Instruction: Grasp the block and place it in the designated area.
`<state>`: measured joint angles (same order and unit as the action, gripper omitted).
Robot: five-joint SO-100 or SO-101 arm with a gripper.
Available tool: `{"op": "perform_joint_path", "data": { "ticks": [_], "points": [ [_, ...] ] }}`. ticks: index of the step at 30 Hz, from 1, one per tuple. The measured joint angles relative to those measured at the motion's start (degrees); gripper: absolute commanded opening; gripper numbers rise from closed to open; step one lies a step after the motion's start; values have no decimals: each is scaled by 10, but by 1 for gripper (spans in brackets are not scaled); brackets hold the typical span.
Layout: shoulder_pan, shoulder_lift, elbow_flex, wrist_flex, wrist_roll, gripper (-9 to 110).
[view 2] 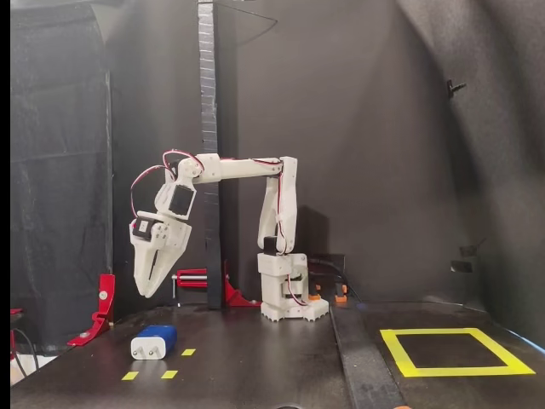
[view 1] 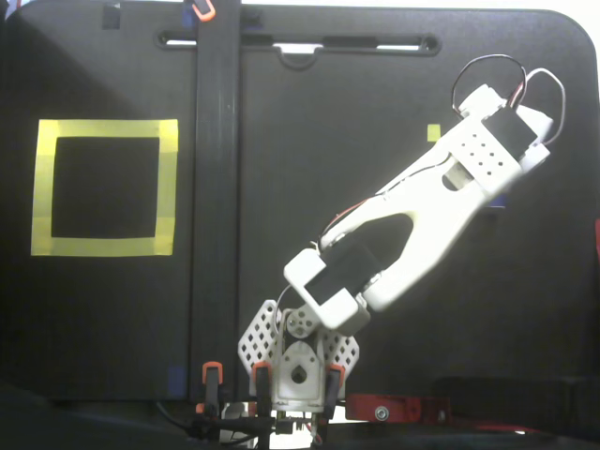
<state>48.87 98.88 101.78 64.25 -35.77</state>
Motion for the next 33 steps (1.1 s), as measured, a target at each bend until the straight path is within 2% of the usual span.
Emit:
{"op": "perform_joint_path", "data": {
  "ticks": [4,9,14,27,33],
  "points": [
    [5,-2,-4,13,-162,0],
    [10,-4,-4,37,-412,0],
    [10,-4,-4,36,-590,0],
    [-2,-4,-4,28,-944,0],
    [-2,-4,-4,41,-1033,0]
  ]
}}
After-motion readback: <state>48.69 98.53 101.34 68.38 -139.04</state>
